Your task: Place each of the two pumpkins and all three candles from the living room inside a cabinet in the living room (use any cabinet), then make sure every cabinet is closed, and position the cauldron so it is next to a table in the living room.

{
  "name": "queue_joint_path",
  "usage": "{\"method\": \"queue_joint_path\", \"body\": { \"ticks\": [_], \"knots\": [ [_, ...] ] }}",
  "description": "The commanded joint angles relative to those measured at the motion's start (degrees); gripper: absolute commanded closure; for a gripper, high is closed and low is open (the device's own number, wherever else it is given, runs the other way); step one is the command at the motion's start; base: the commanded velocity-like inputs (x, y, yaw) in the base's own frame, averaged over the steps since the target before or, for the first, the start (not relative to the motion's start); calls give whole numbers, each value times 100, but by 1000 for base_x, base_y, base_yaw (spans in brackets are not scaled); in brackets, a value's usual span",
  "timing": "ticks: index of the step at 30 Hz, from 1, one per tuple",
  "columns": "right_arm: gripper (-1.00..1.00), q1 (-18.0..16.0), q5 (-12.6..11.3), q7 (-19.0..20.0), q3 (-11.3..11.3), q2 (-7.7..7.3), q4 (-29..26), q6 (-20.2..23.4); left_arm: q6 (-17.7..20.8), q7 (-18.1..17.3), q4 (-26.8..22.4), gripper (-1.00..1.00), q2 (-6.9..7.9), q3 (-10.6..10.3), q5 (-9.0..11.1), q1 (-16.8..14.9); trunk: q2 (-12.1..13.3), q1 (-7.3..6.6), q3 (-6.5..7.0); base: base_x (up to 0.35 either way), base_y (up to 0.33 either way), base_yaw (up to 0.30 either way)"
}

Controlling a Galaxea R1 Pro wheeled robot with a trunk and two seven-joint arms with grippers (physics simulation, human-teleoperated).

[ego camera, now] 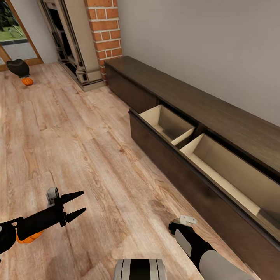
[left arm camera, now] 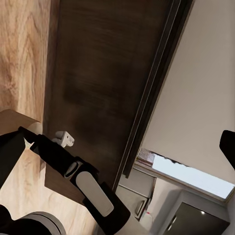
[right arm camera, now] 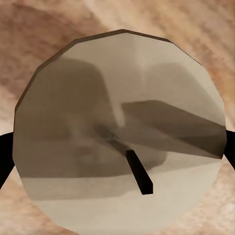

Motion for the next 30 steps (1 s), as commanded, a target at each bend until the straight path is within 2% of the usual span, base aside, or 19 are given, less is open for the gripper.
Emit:
{"method": "queue_joint_path", "body": {
  "ticks": [1,4,8,15,24,28,30],
  "knots": [
    [100,2,-90,-47,46,-7,-6,27,20,44,-2,-100,0,5,46,-2,-1,0,-5,0,0,0],
    [100,2,-90,-47,46,-7,-6,26,20,44,-2,-100,0,5,46,-2,-1,0,-5,0,0,0],
    [100,2,-89,-47,46,-7,-6,27,20,44,-2,-100,0,5,46,-2,4,-10,84,0,0,0],
    [100,2,-89,-47,46,-7,-6,25,20,44,-2,-100,0,5,46,-2,4,-10,84,0,0,0],
    [100,2,-96,-50,49,-7,-34,79,20,44,-2,-100,0,5,40,-2,16,-34,283,0,0,0],
    [100,2,-87,-72,54,-8,-105,326,20,44,3,-100,0,5,-18,-2,22,-44,372,0,0,0],
    [100,2,-82,-100,62,-9,-398,508,20,44,5,-100,0,5,-28,-2,24,-49,416,0,0,0]
  ]
}}
